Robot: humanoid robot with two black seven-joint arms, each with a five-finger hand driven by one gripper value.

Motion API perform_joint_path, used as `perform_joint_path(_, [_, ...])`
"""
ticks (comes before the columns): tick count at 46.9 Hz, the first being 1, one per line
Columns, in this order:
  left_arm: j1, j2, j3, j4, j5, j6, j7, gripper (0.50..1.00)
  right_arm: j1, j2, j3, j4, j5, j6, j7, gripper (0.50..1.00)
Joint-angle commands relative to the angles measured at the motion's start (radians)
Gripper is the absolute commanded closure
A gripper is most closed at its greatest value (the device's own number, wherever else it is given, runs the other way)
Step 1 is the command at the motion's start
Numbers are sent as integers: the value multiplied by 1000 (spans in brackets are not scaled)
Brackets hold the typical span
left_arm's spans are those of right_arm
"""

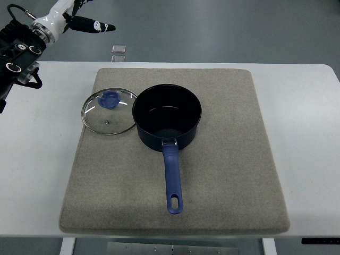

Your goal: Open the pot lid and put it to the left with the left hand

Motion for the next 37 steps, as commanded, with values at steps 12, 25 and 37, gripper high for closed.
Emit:
perform_joint_path(12, [53, -68, -189, 17, -106, 47, 0, 514, 0, 0, 0, 1, 0, 0, 0, 583])
perform_joint_path(25, [89, -134, -206, 17, -368, 32, 0, 514, 0, 0, 0, 1, 0, 0, -1, 583])
perform_joint_path(37, [164, -197, -213, 22, -416, 30, 0, 514, 0, 0, 0, 1, 0, 0, 0, 583])
